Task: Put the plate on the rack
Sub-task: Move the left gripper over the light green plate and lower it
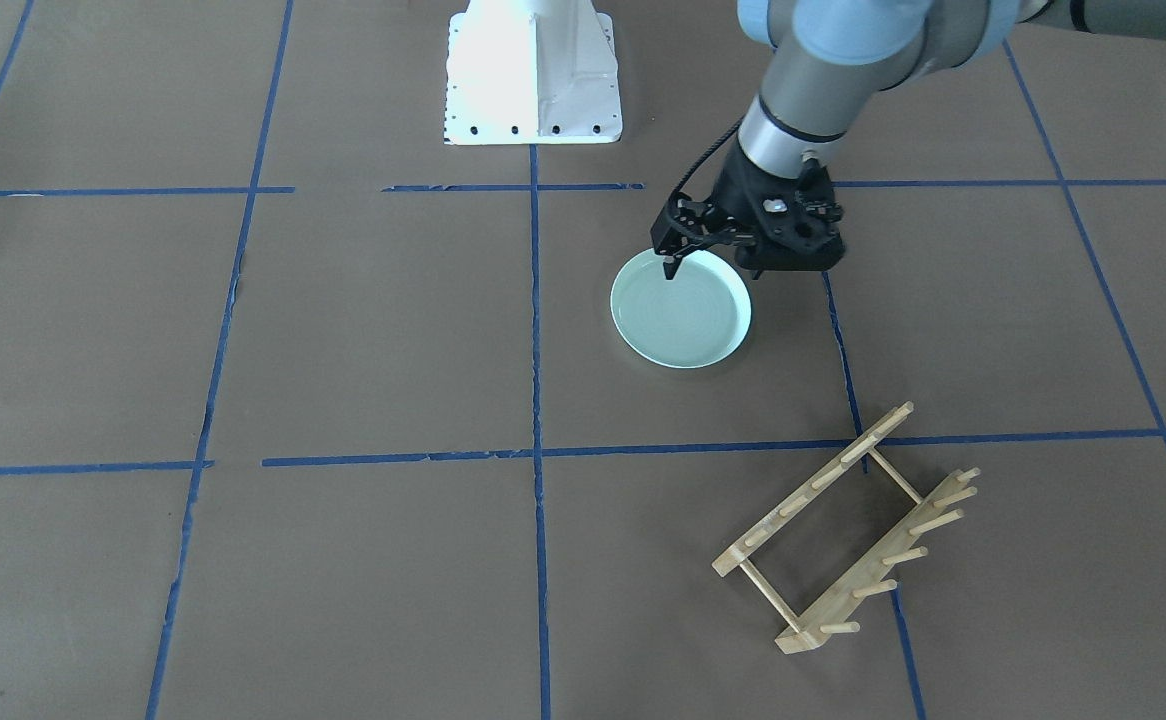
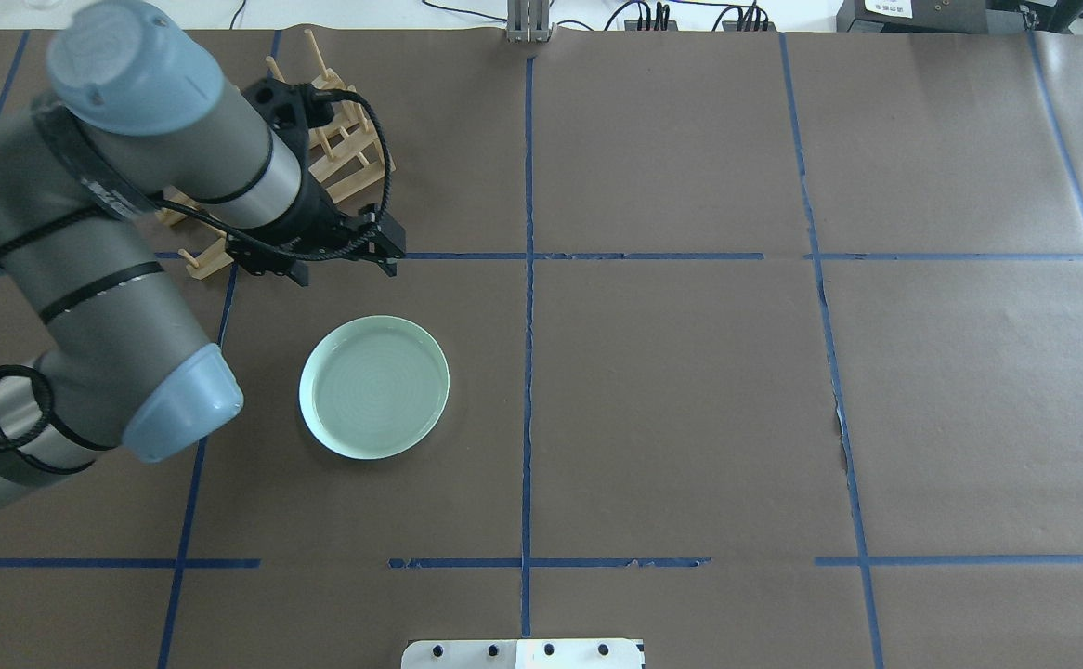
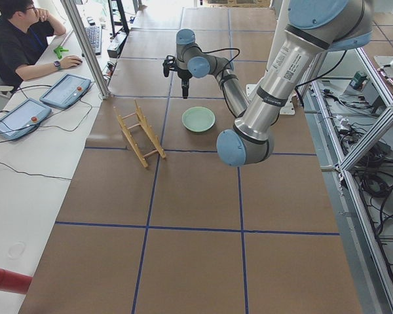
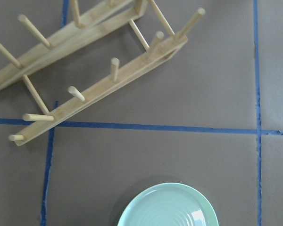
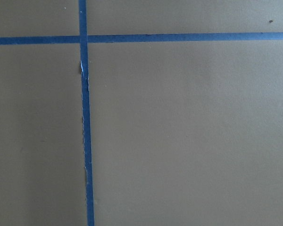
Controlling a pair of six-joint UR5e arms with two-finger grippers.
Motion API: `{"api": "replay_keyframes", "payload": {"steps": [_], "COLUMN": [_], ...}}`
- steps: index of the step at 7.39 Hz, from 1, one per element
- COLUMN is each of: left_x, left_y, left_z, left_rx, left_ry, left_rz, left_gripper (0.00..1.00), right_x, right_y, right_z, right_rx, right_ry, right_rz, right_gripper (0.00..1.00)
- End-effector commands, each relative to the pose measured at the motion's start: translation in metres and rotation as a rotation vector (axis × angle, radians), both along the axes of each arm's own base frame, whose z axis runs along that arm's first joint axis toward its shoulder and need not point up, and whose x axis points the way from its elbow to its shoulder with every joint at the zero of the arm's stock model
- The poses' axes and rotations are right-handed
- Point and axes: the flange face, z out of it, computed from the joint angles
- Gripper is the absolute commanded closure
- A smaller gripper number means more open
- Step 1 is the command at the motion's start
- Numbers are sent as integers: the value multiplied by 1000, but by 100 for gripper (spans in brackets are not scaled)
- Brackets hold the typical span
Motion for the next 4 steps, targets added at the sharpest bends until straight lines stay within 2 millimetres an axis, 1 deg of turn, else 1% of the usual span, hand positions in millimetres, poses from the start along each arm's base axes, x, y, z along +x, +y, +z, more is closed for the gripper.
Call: {"api": "replay_keyframes", "payload": {"steps": [1, 2, 3, 4], "left_x": [75, 92, 113, 124], "left_y": [33, 24, 32, 43], "left_z": [5, 20, 27, 33], "left_rx": [-34, -42, -29, -30], "left_ry": [-60, -89, -117, -127], "left_rz": [-18, -24, -19, 4], "left_gripper": [0, 0, 0, 0], "right_x": [0, 0, 0, 0], "right_y": [0, 0, 0, 0], "right_z": [0, 0, 0, 0], "right_rx": [0, 1, 0, 0], "right_ry": [0, 0, 0, 0], "right_rz": [-1, -2, -1, -1], "right_gripper": [0, 0, 0, 0]}}
